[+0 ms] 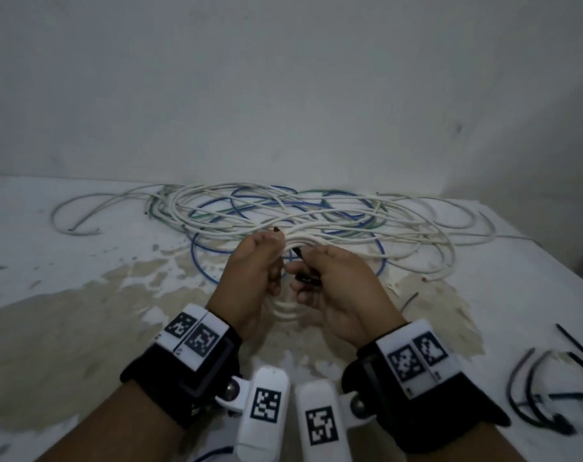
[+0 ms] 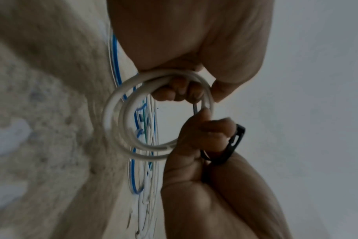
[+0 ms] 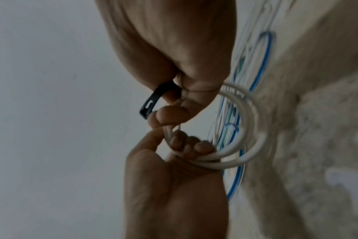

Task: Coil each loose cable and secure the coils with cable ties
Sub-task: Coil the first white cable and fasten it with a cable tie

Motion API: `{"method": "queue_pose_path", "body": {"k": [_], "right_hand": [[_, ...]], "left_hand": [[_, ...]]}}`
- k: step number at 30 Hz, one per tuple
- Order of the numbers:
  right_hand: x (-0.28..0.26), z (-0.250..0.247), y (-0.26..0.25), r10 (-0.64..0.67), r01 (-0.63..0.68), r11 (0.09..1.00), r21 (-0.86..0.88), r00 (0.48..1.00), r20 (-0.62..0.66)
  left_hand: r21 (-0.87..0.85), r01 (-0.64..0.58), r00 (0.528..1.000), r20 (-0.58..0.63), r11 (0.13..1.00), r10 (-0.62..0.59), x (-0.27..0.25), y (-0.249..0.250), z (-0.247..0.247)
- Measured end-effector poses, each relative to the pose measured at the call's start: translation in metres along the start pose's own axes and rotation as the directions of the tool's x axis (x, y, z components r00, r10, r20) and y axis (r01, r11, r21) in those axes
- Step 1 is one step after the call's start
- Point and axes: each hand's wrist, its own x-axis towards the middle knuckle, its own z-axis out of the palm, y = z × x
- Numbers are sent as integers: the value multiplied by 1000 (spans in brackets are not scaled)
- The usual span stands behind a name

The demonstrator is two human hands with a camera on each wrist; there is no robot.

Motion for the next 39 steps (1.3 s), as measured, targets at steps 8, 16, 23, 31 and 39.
{"method": "queue_pose_path", "body": {"k": [8, 16, 23, 31, 39], "right_hand": [[21, 14, 5, 184, -215, 950, 226, 971, 150], [18, 19, 8, 145, -197, 965, 171, 950, 277], [9, 19, 11, -100, 130, 986, -105, 963, 250], [9, 12, 15, -482, 534, 688, -491, 842, 240], [12, 12, 17, -560, 536, 734, -416, 825, 74]], "left_hand": [[-55, 99, 994, -29, 994, -101, 1, -1, -15], [12, 95, 989, -113, 995, -93, -1, 8, -30], [54, 46, 972, -233, 998, -32, -2, 17, -33], [209, -24, 973, -218, 978, 70, -14, 31, -22], [453, -89, 984, -98, 887, 149, -19, 32, -18]]}}
